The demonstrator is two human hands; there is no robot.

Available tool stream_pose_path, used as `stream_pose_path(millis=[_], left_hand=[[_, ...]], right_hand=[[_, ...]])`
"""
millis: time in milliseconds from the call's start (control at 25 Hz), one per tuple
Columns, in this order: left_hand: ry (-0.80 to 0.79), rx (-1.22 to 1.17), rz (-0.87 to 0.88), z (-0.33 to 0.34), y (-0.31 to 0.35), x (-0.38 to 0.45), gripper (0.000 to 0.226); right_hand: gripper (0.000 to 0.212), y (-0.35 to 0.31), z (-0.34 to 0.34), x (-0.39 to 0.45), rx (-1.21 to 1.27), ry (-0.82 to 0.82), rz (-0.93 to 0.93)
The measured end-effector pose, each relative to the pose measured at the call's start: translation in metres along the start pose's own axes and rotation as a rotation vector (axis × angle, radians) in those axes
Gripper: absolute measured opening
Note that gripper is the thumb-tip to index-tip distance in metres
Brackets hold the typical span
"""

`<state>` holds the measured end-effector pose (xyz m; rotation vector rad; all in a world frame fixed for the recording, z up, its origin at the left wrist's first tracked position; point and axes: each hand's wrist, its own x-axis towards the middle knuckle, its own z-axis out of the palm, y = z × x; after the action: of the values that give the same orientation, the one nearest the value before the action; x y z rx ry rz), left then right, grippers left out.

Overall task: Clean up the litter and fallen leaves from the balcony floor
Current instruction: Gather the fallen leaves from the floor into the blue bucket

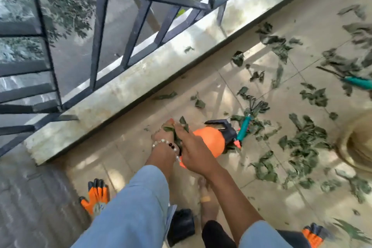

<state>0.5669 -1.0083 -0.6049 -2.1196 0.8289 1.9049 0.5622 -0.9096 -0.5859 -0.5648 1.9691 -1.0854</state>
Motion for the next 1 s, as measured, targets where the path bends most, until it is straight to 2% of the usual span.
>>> stream_pose_path(millis=[80,120,200,280,360,400,440,520,600,680,760,840,920,1000], left_hand=[[0.042,0.089,0.011,0.004,0.014,0.030,0.017],[0.067,0.147,0.006,0.006,0.020,0.047,0.016],[0.174,0.299,0.116,0.010,0.034,0.073,0.016],[0.215,0.436,0.212,0.012,0.053,0.105,0.019],[0.231,0.528,0.207,0.013,0.073,0.134,0.028],[0.224,0.591,0.229,0.011,0.079,0.147,0.031],[0.208,0.632,0.243,0.008,0.083,0.164,0.034],[0.214,0.644,0.246,-0.003,0.091,0.196,0.036],[0.241,0.654,0.246,-0.018,0.094,0.227,0.036],[0.242,0.723,0.252,-0.028,0.092,0.248,0.035],[0.245,0.764,0.255,-0.033,0.094,0.256,0.036],[0.248,0.732,0.230,-0.038,0.096,0.260,0.033],[0.238,0.693,0.185,-0.041,0.098,0.255,0.030],[0.216,0.656,0.151,-0.040,0.099,0.248,0.029]], right_hand=[[0.054,0.004,0.005,0.026,0.027,0.130,0.012],[0.041,0.002,0.005,0.039,0.120,0.194,0.050],[0.021,0.010,-0.002,0.071,0.234,0.194,0.149],[0.022,0.043,-0.010,0.103,0.210,0.194,0.181],[0.015,0.093,-0.016,0.136,0.162,0.324,0.360],[0.018,0.119,-0.017,0.152,0.020,0.400,0.456],[0.028,0.144,-0.014,0.167,-0.143,0.397,0.549],[0.052,0.177,0.000,0.194,-0.360,0.233,0.634],[0.060,0.195,0.019,0.210,-0.586,0.135,0.564],[0.047,0.207,0.038,0.216,-0.771,0.189,0.428],[0.026,0.209,0.045,0.214,-0.852,0.149,0.309],[0.011,0.207,0.043,0.221,-0.820,0.159,0.279],[0.019,0.197,0.044,0.237,-0.750,0.141,0.258],[0.023,0.178,0.061,0.253,-0.611,0.098,0.162]])
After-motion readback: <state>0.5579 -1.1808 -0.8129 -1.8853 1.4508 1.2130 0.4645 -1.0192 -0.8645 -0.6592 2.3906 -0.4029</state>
